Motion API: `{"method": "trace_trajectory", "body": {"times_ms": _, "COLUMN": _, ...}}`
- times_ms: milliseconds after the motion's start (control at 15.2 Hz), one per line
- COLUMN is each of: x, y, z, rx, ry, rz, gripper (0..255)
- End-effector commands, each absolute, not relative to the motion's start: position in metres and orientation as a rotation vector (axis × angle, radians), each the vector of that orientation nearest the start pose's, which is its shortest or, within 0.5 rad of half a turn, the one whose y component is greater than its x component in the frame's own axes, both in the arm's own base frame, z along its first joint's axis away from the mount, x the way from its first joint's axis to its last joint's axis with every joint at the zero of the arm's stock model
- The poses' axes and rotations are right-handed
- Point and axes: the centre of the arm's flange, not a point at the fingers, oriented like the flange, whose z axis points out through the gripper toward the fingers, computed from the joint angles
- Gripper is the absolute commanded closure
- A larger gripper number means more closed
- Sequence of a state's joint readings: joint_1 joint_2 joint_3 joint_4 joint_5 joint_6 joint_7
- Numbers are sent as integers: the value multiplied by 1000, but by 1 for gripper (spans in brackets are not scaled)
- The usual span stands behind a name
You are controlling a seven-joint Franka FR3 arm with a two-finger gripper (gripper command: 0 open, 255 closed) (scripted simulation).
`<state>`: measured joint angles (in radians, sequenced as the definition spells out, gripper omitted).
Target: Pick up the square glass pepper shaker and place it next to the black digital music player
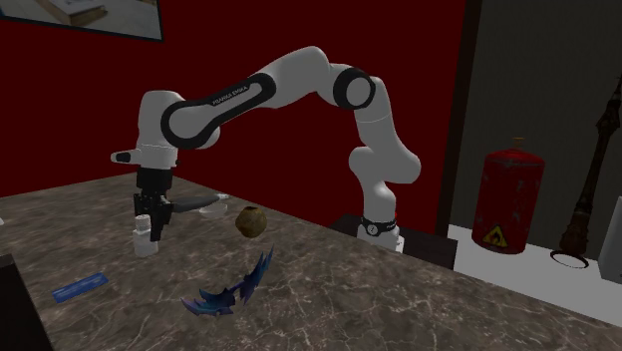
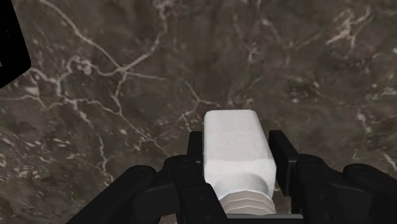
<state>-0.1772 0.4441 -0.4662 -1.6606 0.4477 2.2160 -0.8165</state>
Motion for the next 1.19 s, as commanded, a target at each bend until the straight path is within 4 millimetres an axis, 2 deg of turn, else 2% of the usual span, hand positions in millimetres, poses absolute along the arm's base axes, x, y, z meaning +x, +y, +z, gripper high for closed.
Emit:
{"method": "trace_trajectory", "body": {"times_ms": 0, "x": 576, "y": -366, "z": 390, "rx": -3090, "ry": 20, "rz": -390, "gripper": 255}}
{"method": "trace_trajectory", "body": {"times_ms": 66, "x": 576, "y": -366, "z": 390, "rx": -3090, "ry": 20, "rz": -390, "gripper": 0}}
{"method": "trace_trajectory", "body": {"times_ms": 396, "x": 576, "y": -366, "z": 390, "rx": -3090, "ry": 20, "rz": -390, "gripper": 0}}
{"method": "trace_trajectory", "body": {"times_ms": 660, "x": 563, "y": -367, "z": 438, "rx": -3090, "ry": 20, "rz": -390, "gripper": 0}}
{"method": "trace_trajectory", "body": {"times_ms": 1122, "x": 563, "y": -367, "z": 438, "rx": -3090, "ry": 20, "rz": -390, "gripper": 0}}
